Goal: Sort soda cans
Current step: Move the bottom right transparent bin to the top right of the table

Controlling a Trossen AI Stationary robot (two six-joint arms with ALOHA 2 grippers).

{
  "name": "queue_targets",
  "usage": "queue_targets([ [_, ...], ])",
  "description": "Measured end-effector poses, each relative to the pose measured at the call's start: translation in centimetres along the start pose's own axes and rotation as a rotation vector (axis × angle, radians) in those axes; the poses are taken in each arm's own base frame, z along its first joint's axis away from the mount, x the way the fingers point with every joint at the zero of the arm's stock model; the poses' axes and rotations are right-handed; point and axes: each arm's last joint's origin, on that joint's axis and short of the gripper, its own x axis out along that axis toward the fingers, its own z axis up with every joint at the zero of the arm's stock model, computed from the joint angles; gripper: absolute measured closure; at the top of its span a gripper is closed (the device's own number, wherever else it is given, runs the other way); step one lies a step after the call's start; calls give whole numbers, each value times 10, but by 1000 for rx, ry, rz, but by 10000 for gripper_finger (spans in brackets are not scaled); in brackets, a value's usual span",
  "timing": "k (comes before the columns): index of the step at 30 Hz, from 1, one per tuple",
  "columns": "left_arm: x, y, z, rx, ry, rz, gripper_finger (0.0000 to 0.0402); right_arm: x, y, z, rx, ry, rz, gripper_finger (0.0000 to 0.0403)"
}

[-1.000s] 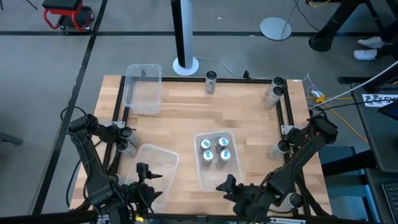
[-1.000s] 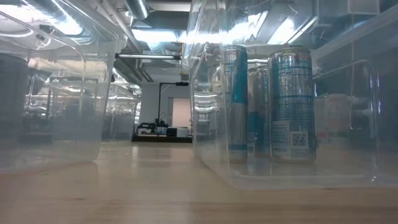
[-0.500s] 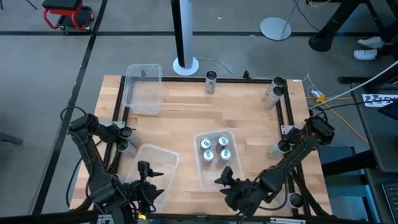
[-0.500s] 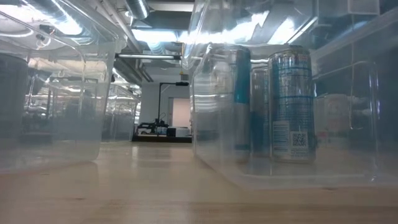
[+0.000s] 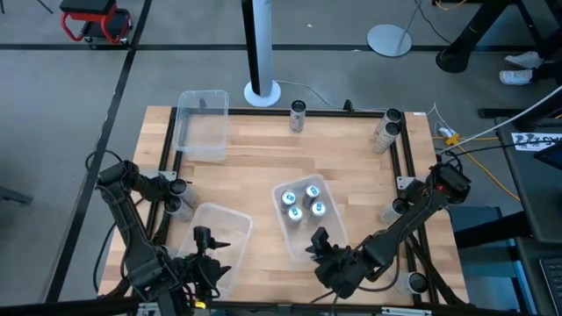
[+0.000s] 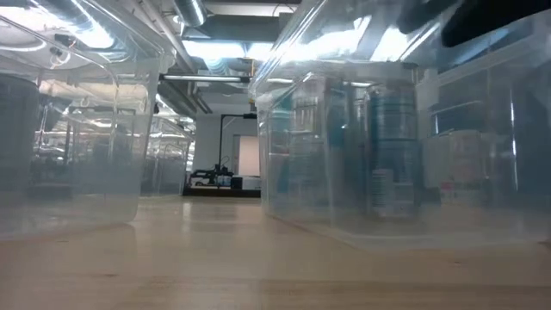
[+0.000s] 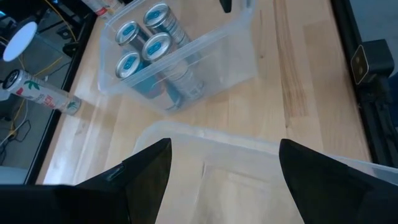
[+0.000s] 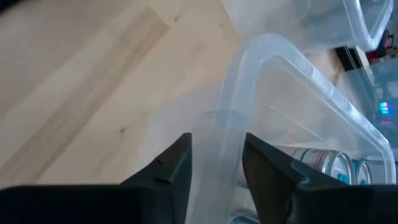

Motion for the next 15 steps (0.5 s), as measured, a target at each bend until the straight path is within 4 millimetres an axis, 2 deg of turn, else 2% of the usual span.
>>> queue_targets([
  [9,0,0,0,-5,0,0,117,11,-18,-13,23,116,-55,328],
  [15,0,0,0,-10,0,0,117,14,-28,-26,40,226,-95,345],
])
